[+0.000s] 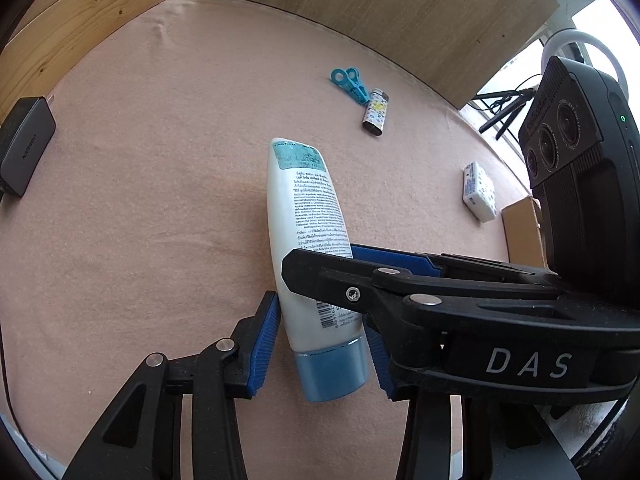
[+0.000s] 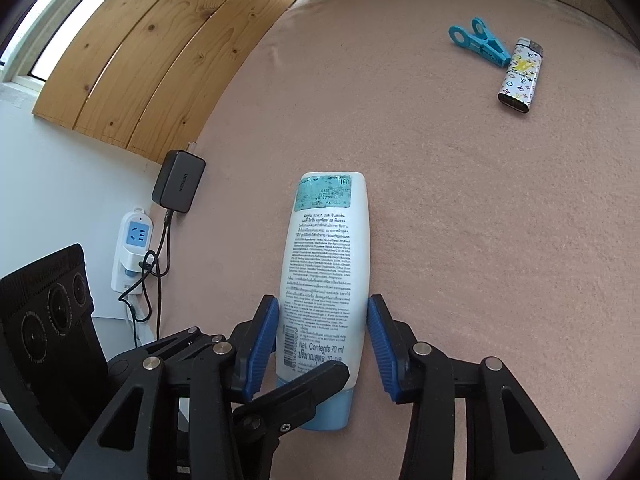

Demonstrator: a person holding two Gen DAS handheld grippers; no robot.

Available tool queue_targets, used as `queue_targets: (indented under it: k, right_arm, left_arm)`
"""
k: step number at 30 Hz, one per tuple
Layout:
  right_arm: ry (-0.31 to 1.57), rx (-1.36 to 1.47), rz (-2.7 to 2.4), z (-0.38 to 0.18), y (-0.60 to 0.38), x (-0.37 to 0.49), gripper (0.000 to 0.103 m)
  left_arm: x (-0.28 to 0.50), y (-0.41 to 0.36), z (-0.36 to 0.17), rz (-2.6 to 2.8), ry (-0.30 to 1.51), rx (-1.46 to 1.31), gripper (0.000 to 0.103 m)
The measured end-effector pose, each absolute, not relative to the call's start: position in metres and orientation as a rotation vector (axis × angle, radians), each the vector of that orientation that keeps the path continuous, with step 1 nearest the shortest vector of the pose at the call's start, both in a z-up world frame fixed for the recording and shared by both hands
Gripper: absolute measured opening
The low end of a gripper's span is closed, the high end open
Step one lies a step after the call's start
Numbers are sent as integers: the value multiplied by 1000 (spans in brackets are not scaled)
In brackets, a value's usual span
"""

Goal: Organize objects
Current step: 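Grasp the white-and-blue lotion tube with the right tool, then carry the lotion tube into the box and lower it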

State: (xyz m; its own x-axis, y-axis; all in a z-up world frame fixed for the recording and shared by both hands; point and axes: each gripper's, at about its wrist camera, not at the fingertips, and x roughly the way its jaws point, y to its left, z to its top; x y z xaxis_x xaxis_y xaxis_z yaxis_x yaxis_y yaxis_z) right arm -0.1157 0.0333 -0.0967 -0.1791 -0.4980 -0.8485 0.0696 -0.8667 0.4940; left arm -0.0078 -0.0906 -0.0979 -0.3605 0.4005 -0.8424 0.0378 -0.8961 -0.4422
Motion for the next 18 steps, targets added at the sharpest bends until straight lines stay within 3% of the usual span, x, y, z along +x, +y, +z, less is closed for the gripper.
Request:
queue_targets:
  k: [18]
  right_arm:
    - [-610, 1635, -2347, -40, 151, -64, 42]
  left_arm:
    - [-17, 38, -48, 2265, -447, -1461, 44]
